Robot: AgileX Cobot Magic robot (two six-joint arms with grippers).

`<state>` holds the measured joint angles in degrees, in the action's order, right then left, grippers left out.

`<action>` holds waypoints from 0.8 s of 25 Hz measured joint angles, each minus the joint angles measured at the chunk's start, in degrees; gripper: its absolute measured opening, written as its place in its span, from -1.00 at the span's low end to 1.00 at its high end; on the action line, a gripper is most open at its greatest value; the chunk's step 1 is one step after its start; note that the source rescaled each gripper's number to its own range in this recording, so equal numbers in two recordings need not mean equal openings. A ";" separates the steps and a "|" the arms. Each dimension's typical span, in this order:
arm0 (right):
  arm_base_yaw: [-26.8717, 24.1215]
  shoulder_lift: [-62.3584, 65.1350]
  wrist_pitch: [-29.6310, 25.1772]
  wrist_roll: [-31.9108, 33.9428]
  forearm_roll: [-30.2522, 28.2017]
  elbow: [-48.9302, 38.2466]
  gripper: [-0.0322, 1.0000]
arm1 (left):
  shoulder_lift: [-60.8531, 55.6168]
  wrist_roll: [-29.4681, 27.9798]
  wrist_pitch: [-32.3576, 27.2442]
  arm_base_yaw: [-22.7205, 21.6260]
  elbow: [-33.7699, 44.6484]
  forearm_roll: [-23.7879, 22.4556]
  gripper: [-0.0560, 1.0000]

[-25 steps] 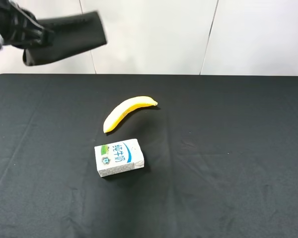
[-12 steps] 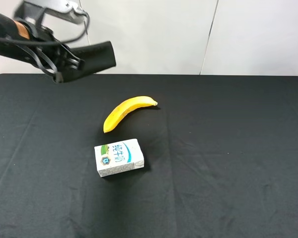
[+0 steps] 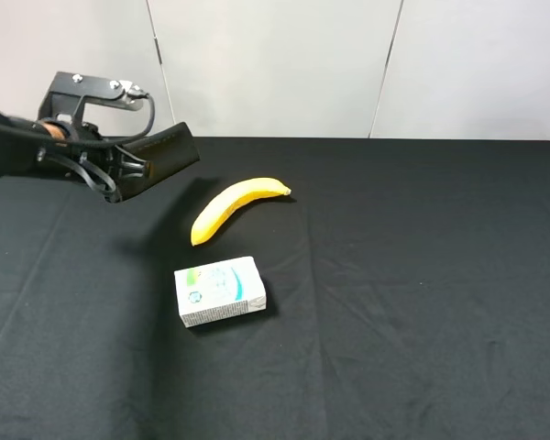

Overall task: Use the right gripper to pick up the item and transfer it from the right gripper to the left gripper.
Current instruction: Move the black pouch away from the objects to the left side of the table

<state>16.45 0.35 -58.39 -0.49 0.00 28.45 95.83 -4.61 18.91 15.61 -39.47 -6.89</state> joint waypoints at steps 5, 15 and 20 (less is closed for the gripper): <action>0.00 0.00 0.00 0.00 0.00 0.00 1.00 | 0.24 2.76 8.17 0.06 3.12 0.27 -0.89; 0.00 0.00 0.00 0.00 0.37 0.00 1.00 | 1.92 3.00 13.14 0.06 5.55 0.38 -0.89; 0.00 0.00 0.00 0.00 0.52 0.00 1.00 | 1.92 3.75 13.19 0.06 5.57 0.39 -0.86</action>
<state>16.45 0.35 -58.39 -0.49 0.52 28.45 97.75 -0.86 32.09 15.67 -33.91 -6.50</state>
